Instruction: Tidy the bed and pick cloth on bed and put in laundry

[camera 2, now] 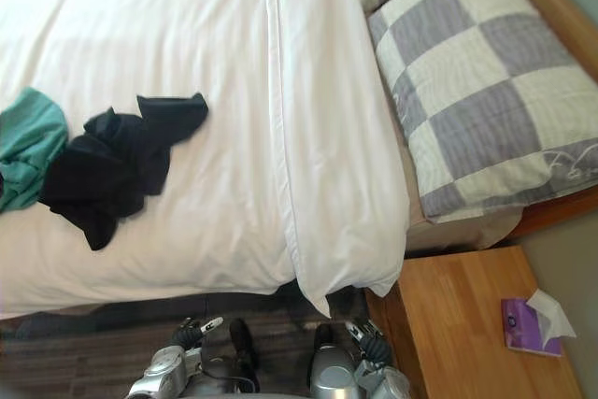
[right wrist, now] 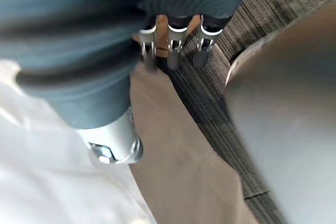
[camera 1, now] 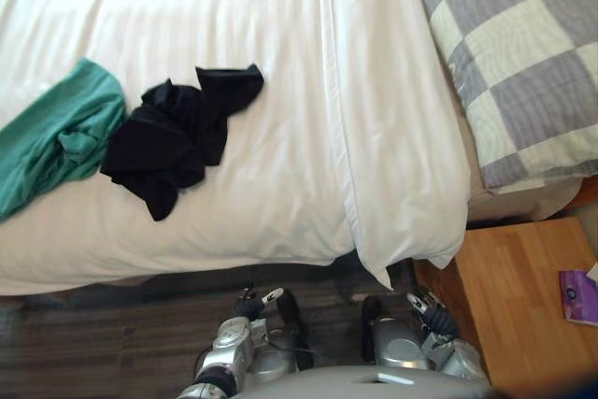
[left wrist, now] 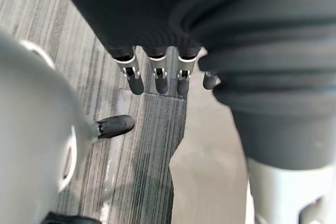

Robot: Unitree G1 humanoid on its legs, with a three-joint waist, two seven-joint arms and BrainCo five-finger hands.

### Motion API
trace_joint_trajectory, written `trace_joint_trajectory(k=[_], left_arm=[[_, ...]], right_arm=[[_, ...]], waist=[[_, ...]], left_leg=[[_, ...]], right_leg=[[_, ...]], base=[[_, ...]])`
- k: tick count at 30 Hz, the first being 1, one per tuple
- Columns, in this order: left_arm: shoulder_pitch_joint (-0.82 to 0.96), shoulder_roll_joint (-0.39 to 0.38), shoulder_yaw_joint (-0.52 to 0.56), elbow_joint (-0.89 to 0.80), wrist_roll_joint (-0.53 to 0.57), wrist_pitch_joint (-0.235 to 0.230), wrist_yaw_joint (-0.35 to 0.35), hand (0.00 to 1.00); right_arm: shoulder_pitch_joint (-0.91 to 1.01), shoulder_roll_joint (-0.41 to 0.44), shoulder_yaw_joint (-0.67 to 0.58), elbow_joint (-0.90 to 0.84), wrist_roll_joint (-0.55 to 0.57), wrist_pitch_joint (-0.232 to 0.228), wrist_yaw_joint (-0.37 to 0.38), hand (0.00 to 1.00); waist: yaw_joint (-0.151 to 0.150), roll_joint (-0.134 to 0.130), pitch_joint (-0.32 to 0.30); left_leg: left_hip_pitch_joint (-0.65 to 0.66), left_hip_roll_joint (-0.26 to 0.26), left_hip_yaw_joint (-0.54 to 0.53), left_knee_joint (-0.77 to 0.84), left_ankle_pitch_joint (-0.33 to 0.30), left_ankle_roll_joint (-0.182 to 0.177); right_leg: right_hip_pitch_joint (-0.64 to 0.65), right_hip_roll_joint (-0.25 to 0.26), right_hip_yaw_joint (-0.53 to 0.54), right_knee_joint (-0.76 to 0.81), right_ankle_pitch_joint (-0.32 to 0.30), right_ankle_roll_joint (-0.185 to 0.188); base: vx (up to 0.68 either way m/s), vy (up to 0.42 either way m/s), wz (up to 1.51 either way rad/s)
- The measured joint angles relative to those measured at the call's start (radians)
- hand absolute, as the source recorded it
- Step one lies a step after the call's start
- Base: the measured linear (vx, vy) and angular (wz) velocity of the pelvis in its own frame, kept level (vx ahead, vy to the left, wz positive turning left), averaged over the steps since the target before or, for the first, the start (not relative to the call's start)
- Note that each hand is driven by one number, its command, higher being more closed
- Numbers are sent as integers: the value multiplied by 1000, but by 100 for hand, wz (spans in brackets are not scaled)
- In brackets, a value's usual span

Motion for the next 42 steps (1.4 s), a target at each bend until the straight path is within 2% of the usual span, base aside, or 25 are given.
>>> trace_joint_trajectory(k=[3,7,9,13,16,17,18,19,20,22,23,24,25,27,28,29,30,31,33,34,35,36,38,39,42], left_arm=[[4,0,-3,9,-1,10,36,0],[10,-2,1,9,-10,24,68,0],[14,-6,2,7,-9,23,74,0],[19,-9,40,4,-10,11,86,0],[47,0,68,5,-10,-7,87,0],[61,7,88,8,-9,-13,87,0],[73,2,129,5,-13,-22,83,0],[78,-6,154,6,-10,-33,78,0],[80,-5,154,6,-10,-39,74,0],[88,-8,153,9,-8,-66,49,0],[88,-8,152,8,-6,-71,41,0],[86,-11,148,19,0,-81,23,0],[87,-15,145,31,2,-83,10,0],[89,-30,143,45,31,-79,-12,0],[75,1,130,50,66,-62,-36,0],[74,24,99,54,94,-51,-50,0],[72,33,86,59,109,-46,-55,0],[69,43,46,65,134,-30,-61,0],[65,49,33,64,143,-21,-62,0],[64,57,21,64,150,-8,-67,0],[61,58,14,64,150,-4,-67,0],[48,55,-10,64,151,3,-67,0],[44,42,-11,63,153,6,-67,0],[43,33,-14,63,154,4,-67,0],[43,30,-55,63,155,1,-60,0]], right_arm=[[2,8,-36,1,-52,18,-15,0],[-4,3,-70,6,-204,95,-39,0],[-8,-5,-74,8,-241,116,-49,0],[-5,-8,-78,7,-238,141,-55,0],[-3,-12,-105,4,-238,159,-55,0],[-3,-4,-117,3,-239,169,-55,0],[1,10,-154,2,-257,179,-56,0],[12,6,-180,1,-277,182,-55,0],[13,3,-191,2,-278,182,-56,0],[13,-27,-216,20,-291,179,-55,0],[11,-37,-224,31,-298,179,-56,0],[12,-58,-237,53,-307,179,-56,0],[12,-71,-252,65,-320,177,-55,0],[24,-76,-295,71,-347,161,-55,0],[29,-32,-335,95,-353,138,-51,0],[29,-4,-337,101,-353,129,-37,0],[26,9,-341,100,-351,125,-33,0],[24,20,-331,102,-354,101,-24,0],[35,14,-296,98,-354,83,0,0],[36,12,-239,92,-357,59,34,0],[38,9,-225,87,-364,52,42,0],[38,4,-207,77,-383,39,56,0],[38,-8,-180,77,-408,22,66,0],[37,-14,-168,76,-415,13,76,0],[38,-19,-124,77,-431,-12,91,0]], waist=[[-5,6,-12],[-3,14,-19],[-2,19,-26],[0,17,-25],[2,10,-28],[2,-5,-30],[1,-10,-28],[1,-3,-33],[1,-3,-33],[-6,1,-35],[-7,3,-36],[-16,15,-43],[-24,27,-49],[-36,59,-68],[-26,22,-74],[-20,26,-83],[-20,28,-86],[-20,51,-103],[-6,49,-111],[-5,44,-117],[-5,43,-118],[-2,42,-118],[-3,36,-121],[0,41,-120],[-2,41,-118]], left_leg=[[40,-5,4,5,7,1],[89,5,8,6,-8,-19],[81,5,11,25,-21,-20],[25,17,-2,160,-78,-16],[19,17,-8,201,-96,-11],[0,14,-16,236,-110,-13],[-31,43,-20,322,-155,5],[-56,102,-27,406,-182,3],[-58,132,-31,435,-186,-1],[-73,202,-118,481,-180,-13],[-75,210,-147,480,-179,-15],[-77,221,-194,467,-178,-18],[-70,224,-204,449,-175,-29],[-65,223,-216,403,-179,-103],[-52,180,-193,414,-211,-187],[-56,172,-192,403,-216,-190],[-55,171,-188,395,-214,-187],[-29,167,-138,305,-183,-141],[-7,158,-113,244,-159,-106],[4,147,-109,182,-129,-82],[4,140,-111,168,-120,-77],[6,115,-113,139,-101,-63],[0,74,-112,137,-94,-54],[1,54,-116,137,-90,-48],[5,53,-144,126,-53,-43]], right_leg=[[27,-1,12,15,-4,-1],[93,14,10,-34,-1,-1],[101,6,-1,-31,-2,0],[103,-25,-31,8,-18,14],[79,-55,-24,82,-63,10],[61,-77,-17,112,-82,2],[48,-89,-11,133,-88,-1],[45,-101,1,153,-97,-1],[42,-115,9,167,-105,4],[-4,-174,63,236,-137,43],[-18,-188,78,251,-144,54],[-28,-212,99,256,-141,89],[-26,-225,105,245,-125,124],[-12,-231,99,196,-87,168],[40,-278,113,86,21,195],[49,-276,110,23,138,185],[50,-272,107,0,197,173],[18,-257,23,-38,365,22],[3,-232,-44,-19,334,23],[3,-151,-89,-3,253,72],[5,-124,-97,0,230,79],[18,-53,-109,-9,161,71],[64,-25,-116,-87,100,51],[96,-26,-102,-141,99,51],[134,-20,-114,-175,86,42]], base=[[108,-36,-12],[85,-26,-6],[74,-1,4],[32,-13,23],[-35,-7,3],[-79,-42,-7],[-104,-66,-8],[-81,-10,-11],[-105,76,-17],[-105,228,-24],[-75,326,-18],[-28,312,-10],[-7,470,0],[30,537,0],[62,631,-10],[52,621,-13],[16,670,-17],[9,525,-26],[35,399,-23],[27,290,-2],[41,285,10],[45,135,13],[10,124,14],[-20,89,16],[-33,-47,30]])
